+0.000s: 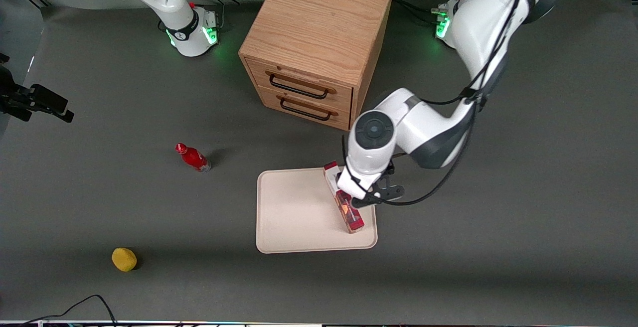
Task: Place red cookie box on tray
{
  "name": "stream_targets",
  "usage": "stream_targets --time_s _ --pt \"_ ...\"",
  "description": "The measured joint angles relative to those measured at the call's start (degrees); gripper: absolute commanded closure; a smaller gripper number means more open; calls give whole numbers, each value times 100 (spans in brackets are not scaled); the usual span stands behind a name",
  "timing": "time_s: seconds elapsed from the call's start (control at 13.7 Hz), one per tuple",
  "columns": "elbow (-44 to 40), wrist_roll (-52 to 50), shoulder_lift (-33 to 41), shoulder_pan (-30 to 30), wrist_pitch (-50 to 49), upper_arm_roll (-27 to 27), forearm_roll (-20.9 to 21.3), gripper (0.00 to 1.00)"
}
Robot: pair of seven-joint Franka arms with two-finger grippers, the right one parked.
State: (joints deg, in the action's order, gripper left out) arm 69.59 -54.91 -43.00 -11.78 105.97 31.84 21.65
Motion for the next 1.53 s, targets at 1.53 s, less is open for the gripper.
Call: stream_targets --time_s 1.53 --pt "4415 5402 5012 492 -339 -3962 -1754 0"
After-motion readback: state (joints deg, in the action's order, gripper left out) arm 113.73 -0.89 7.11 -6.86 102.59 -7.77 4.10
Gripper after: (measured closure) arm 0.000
